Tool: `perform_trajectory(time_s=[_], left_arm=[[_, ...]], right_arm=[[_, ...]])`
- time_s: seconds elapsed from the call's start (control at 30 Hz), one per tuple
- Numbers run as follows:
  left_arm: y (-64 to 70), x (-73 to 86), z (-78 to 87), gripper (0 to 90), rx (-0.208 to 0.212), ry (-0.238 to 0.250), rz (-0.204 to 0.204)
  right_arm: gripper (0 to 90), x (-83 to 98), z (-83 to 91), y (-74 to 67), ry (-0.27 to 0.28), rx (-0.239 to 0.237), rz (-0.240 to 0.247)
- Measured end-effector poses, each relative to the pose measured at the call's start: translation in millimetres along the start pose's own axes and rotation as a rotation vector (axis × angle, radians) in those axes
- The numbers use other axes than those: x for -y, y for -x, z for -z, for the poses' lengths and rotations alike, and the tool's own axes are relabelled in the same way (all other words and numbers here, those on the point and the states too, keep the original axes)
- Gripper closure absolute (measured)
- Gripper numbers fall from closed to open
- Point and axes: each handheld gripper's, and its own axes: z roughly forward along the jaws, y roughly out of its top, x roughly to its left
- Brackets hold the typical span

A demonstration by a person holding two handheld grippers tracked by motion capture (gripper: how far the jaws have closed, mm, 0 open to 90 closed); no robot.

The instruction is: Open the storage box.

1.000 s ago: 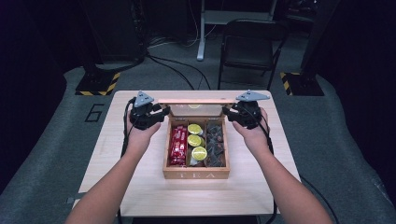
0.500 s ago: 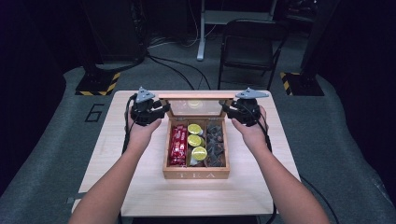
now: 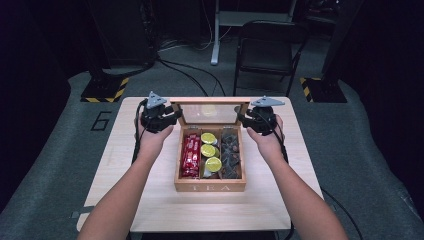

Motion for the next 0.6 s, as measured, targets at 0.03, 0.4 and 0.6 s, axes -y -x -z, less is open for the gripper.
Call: perform_trajectory(time_s=[0.03,0.4,0.6], left_arm=[[-0.3,0.0,-0.4,62.8,0.000,0.000,0.000],[-0.8,-1.6,-4.4,63.4,-0.016,0.002,-0.012],[-1.6,-2.3,-5.7,63.6,-0.016,-0.002,-0.016]], right_arm=[[59.7,0.4,-0.9,0.2,-0.002,0.002,-0.003],[60.0,5.0,-12.4,3.9,-0.022,-0.007,0.011],[59.8,7.7,-17.8,3.9,-0.024,0.003,0.014]])
